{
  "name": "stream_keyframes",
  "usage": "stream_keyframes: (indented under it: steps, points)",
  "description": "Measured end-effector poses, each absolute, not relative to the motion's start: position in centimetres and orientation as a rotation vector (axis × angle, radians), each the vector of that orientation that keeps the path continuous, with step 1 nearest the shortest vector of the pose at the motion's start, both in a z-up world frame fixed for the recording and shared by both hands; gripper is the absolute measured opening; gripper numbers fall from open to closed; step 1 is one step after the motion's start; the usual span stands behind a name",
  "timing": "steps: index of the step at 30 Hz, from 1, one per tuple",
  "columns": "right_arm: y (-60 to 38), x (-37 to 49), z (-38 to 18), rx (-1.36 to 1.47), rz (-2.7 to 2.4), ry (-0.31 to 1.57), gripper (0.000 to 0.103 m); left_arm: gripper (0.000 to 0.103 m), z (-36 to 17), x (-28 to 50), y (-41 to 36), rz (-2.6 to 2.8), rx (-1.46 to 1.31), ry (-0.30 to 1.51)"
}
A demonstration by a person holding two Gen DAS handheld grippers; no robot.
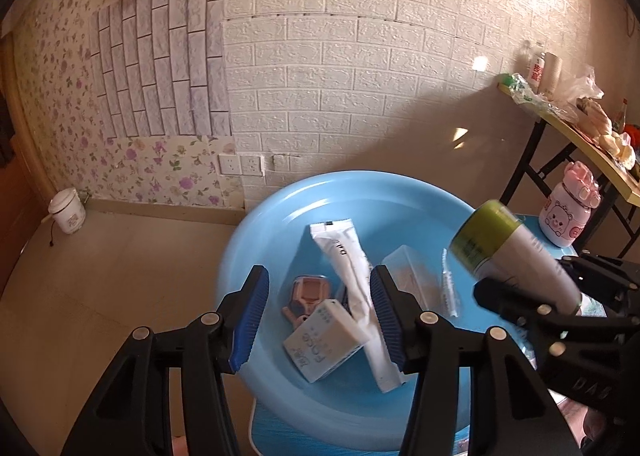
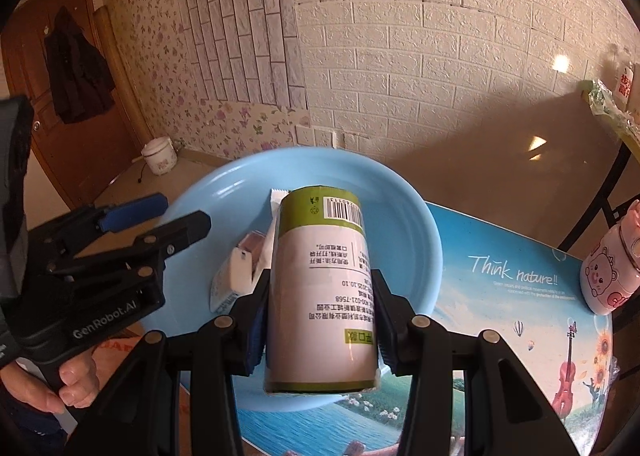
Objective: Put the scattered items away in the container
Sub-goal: 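Open left tool dropping figurine while right tool lowers bottle into basin, then withdraw both open tools from the basin over the table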
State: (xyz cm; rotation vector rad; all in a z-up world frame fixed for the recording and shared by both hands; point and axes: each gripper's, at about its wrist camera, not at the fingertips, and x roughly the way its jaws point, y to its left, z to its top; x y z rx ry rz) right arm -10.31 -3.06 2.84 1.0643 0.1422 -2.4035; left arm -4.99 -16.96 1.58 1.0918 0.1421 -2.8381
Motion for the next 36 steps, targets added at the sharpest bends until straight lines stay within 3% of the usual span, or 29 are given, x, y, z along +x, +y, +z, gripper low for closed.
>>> stream_keyframes:
  steps: [3, 6, 7, 36]
  points:
    - [-3.0, -10.2, 3.2, 1.040, -2.437, 0.121, 0.050, 0.051, 1.6, -4.9, -17.4, -2.832, 1.088, 0.152]
    - [-2.6, -9.9, 4.1, 0.980, -2.464, 0.092, 0.081, 0.051, 1.7, -4.8, -17.5, -2.835, 1.080, 0.151]
    - [-2.4, -9.7, 4.5, 0.950, -2.471, 0.071, 0.084, 0.051, 1.7, -4.8, -17.5, -2.835, 1.079, 0.155]
    - [0.8, -7.3, 5.2, 0.985, -2.514, 0.002, 0.084, 0.051, 3.2, -3.3, -14.7, -2.885, 1.063, 0.127]
